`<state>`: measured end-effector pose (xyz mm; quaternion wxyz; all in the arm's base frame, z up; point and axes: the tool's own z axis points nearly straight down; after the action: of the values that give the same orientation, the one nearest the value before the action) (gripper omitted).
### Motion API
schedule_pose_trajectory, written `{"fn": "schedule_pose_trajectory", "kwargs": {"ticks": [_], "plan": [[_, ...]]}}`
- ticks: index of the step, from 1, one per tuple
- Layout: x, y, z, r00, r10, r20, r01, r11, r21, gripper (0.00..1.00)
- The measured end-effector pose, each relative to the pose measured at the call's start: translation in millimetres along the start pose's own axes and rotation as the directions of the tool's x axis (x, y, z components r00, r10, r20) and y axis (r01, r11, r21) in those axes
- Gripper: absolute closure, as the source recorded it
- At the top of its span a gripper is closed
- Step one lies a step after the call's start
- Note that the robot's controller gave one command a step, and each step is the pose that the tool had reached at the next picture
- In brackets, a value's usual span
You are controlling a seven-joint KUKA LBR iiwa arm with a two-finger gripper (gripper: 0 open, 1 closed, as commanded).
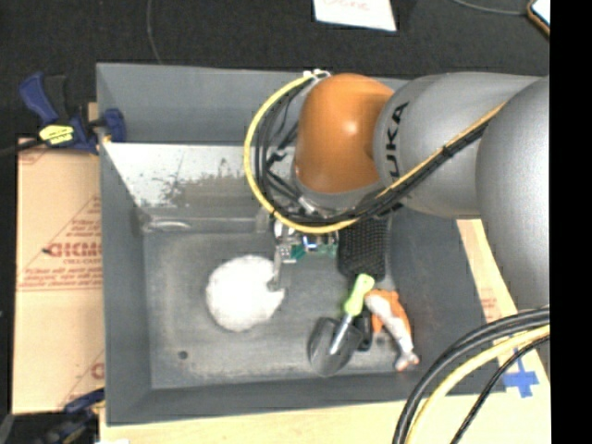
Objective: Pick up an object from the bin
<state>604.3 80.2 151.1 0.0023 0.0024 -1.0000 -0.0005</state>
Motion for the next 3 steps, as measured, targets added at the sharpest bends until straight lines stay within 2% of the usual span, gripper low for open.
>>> {"fn": "schedule_pose_trajectory", "kwargs": {"ticks": [1, 2, 3], "plan": [[-1.9, -0.4, -5.0, 1.0, 0.003, 0.008, -0.003, 1.0, -0.001, 0.0], [17.2, 13.2, 81.2, 0.995, -0.104, 0.005, 0.104, 0.995, 0.001, 0.0], [13.5, 21.5, 36.4, 0.997, -0.07, 0.023, 0.07, 0.998, -0.001, 0.0]]}}
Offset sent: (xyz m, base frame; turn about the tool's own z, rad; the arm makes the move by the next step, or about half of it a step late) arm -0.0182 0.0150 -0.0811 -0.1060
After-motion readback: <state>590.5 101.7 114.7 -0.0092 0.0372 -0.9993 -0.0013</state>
